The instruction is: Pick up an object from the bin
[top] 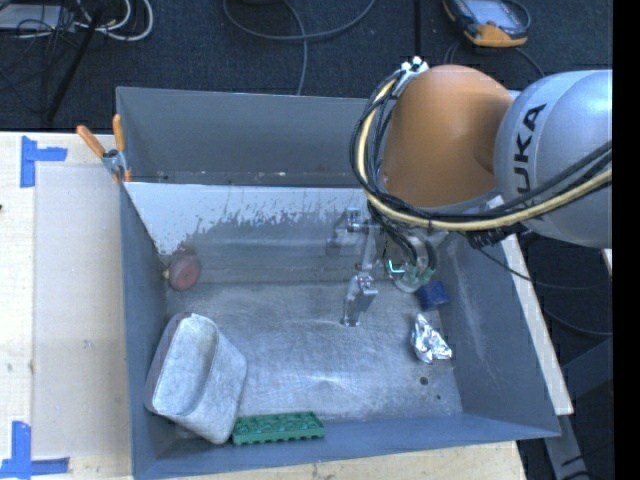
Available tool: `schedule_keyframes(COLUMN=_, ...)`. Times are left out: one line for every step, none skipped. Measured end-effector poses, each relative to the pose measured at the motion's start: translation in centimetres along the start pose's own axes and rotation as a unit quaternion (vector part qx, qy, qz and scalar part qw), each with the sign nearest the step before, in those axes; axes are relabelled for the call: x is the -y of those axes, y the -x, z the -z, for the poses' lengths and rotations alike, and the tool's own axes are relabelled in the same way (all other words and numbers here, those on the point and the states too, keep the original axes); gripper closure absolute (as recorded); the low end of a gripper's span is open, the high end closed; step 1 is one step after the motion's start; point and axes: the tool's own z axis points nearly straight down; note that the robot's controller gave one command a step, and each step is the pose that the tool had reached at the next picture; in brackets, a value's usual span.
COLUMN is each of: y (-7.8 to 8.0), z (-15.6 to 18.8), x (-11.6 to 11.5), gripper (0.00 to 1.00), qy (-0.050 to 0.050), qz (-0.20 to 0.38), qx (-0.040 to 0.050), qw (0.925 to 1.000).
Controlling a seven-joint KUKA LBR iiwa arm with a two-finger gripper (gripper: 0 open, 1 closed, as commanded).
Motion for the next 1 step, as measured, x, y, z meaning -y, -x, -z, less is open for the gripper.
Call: schedule_keyframes(y=-7.06, z=-10.90, x=-0.36, gripper=0.00, qy=0.000, qz=-0.035, qx=-0.0024, qw=0.9994)
